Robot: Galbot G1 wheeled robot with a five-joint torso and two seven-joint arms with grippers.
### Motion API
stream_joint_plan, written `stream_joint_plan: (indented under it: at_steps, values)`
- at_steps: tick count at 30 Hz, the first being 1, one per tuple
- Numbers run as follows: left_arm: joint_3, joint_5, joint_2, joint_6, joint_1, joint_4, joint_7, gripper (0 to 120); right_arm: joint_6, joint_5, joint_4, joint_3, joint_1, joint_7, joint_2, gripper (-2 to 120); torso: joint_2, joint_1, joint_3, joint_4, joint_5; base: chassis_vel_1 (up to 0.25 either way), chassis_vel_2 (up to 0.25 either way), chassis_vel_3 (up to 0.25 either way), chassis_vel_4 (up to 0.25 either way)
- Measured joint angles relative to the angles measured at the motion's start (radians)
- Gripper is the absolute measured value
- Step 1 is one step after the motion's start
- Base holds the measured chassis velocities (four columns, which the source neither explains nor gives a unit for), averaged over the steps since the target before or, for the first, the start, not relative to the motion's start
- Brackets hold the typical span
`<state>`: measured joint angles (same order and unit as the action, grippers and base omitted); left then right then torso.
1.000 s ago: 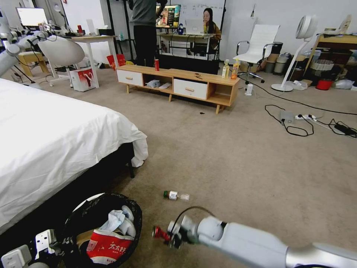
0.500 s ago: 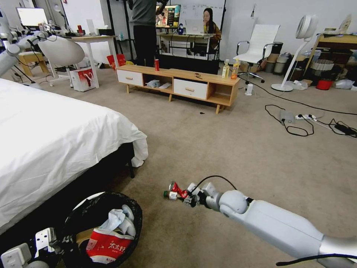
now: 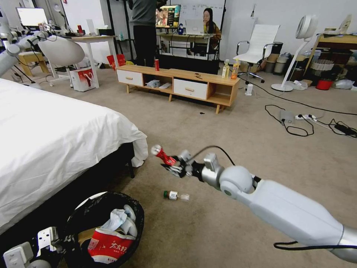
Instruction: Pick up the trash bin and place the garbage on the floor into it.
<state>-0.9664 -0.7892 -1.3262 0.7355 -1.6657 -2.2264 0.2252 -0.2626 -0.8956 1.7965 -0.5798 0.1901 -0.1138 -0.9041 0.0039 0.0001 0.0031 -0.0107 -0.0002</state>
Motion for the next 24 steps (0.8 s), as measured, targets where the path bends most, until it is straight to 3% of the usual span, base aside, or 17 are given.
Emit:
stream_joint_plan:
  at_steps: [14, 24]
  values:
    - [-0.011, -0.073, 0.039, 0.000, 0.030, 0.007, 0.042, 1, -0.044, -0.107, 0.093, -0.101, -0.100, 0.058, -0.076, 40, 0.000, 0.000, 0.000, -0.0001, 0.0001, 0.000, 0.000, 0.000, 0.000]
    - [-0.014, -0.091, 0.053, 0.000, 0.043, -0.001, 0.053, 1, -0.125, -0.193, 0.136, -0.278, -0.152, 0.148, -0.131, 40, 0.000, 0.000, 0.000, -0.0001, 0.0002, 0.000, 0.000, 0.000, 0.000]
